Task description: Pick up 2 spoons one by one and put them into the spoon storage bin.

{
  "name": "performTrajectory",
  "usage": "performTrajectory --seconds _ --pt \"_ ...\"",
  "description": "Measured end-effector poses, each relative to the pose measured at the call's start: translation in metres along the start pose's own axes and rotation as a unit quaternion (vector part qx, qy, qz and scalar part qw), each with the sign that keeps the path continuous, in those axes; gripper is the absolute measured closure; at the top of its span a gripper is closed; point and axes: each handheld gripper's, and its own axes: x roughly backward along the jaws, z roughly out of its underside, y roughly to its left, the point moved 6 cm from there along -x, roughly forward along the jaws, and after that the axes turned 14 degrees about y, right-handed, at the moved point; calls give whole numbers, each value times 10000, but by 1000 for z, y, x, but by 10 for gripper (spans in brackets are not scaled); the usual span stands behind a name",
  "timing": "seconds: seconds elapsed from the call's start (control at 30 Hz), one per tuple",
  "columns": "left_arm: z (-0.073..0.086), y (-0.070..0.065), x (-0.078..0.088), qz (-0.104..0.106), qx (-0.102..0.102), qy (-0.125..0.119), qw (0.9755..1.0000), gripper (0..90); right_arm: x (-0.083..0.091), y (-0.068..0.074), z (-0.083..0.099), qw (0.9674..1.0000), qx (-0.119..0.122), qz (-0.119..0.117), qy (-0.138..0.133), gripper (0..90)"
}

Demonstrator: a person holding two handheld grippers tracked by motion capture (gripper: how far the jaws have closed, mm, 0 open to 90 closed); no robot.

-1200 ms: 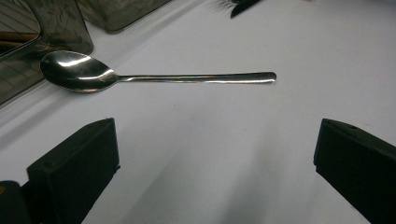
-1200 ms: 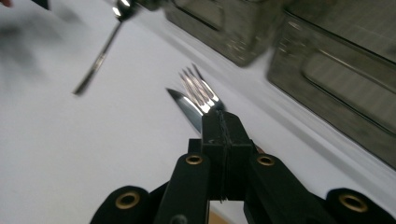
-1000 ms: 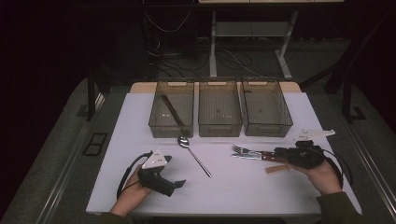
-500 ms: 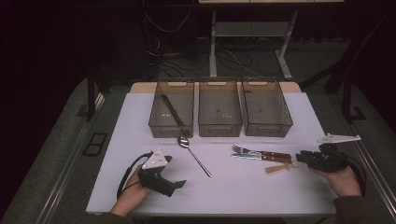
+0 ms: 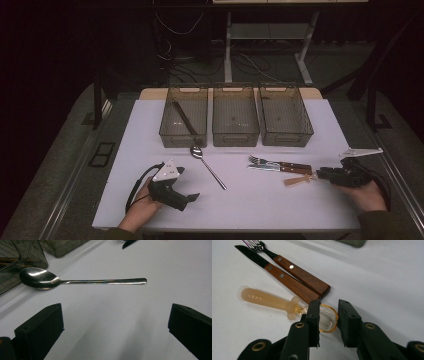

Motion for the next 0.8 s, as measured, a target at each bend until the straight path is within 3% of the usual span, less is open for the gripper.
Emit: performTrajectory --seconds 0.13,0.5,0.8 --pt "0 0 0 0 -1 -1 10000 0 -5 -1 2 9999 69 28 128 714" --pt "0 0 -1 3 -12 27 10000 0 -6 -1 2 9996 231 74 173 778" --pt "0 0 -1 8 -7 18 10000 0 -1 -3 6 9990 297 -250 231 831"
